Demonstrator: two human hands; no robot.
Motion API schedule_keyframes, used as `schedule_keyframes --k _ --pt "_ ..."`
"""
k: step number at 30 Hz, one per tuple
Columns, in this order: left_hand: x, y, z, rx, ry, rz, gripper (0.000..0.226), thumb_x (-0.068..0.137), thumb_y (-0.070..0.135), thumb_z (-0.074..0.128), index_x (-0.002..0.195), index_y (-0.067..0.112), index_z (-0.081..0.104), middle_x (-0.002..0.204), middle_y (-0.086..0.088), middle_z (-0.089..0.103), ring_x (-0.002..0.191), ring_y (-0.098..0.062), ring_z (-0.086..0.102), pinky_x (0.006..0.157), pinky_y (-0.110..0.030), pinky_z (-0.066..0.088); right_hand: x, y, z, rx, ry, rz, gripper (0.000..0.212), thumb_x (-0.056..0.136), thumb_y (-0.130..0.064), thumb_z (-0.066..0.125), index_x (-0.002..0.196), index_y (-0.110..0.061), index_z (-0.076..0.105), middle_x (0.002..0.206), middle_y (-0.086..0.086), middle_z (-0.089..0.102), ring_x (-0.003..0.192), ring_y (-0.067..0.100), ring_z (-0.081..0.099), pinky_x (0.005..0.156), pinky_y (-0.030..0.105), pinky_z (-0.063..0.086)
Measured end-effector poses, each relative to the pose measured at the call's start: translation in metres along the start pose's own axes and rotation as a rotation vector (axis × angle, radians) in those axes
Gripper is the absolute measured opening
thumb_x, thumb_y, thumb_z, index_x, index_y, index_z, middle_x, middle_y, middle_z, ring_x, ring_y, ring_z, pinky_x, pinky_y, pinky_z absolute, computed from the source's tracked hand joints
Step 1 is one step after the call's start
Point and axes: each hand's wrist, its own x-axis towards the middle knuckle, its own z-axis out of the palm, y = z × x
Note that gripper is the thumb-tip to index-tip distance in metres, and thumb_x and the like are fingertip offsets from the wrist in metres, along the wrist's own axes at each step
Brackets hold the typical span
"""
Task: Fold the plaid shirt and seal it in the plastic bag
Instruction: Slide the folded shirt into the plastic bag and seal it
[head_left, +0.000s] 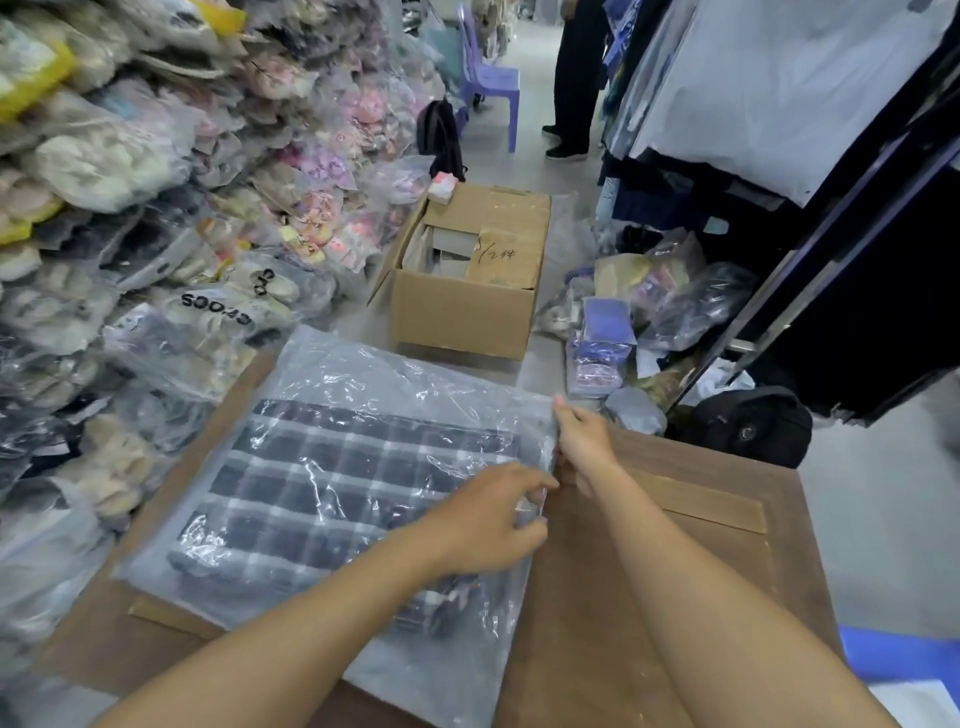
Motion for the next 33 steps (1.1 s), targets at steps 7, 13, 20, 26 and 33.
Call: schedule_keyframes --k 7,13,20,26,33 --pt "0.083 -0.016 -0.016 0.282 0.266 -0.048 0.038 0.097 0.011 0.044 0.134 0.015 0.053 0.132 -0.007 0.054 0.122 -0.03 0.045 0.1 -0.048 0.041 0.001 0.008 -0.005 0.057 0.041 -0.062 0.04 0.097 -0.03 0.063 0.06 -0.017 0.057 0.062 0.006 0.054 0.063 0.019 0.047 0.063 0.032 0.038" --pt "0.13 -0.026 -0.017 0.338 0.097 -0.13 0.025 0.101 0.022 0.046 0.112 0.023 0.069 0.116 -0.006 0.07 0.115 -0.031 0.057 0.093 -0.04 0.036 -0.007 0.003 -0.02 -0.091 0.022 -0.234 0.03 0.097 -0.027 0.066 0.074 -0.009 0.071 0.061 -0.007 0.058 0.06 0.008 0.05 0.051 0.015 0.036" --pt "0.141 -0.025 -0.016 0.086 0.14 -0.201 0.012 0.096 0.027 0.058 0.09 0.026 0.068 0.09 0.004 0.069 0.104 -0.025 0.064 0.098 -0.038 0.042 -0.014 0.006 -0.036 -0.145 0.001 -0.264 0.039 0.097 -0.035 0.064 0.063 -0.017 0.066 0.057 -0.004 0.056 0.056 0.009 0.046 0.05 0.019 0.034" --pt "0.157 -0.015 -0.011 0.098 0.288 -0.216 0.019 0.098 0.026 0.053 0.088 0.02 0.068 0.105 0.003 0.072 0.115 -0.024 0.054 0.094 -0.036 0.029 -0.031 0.016 -0.041 -0.261 -0.051 -0.2 0.051 0.096 -0.033 0.065 0.048 -0.018 0.054 0.045 -0.007 0.043 0.05 0.01 0.038 0.054 0.032 0.03" --pt "0.169 -0.001 -0.008 0.127 0.315 -0.176 0.019 0.1 0.025 0.05 0.085 0.026 0.061 0.114 0.002 0.07 0.116 -0.025 0.05 0.095 -0.038 0.028 -0.046 0.023 -0.064 -0.377 -0.111 -0.23 0.06 0.096 -0.034 0.064 0.041 -0.015 0.049 0.044 -0.004 0.04 0.046 0.013 0.036 0.047 0.026 0.028"
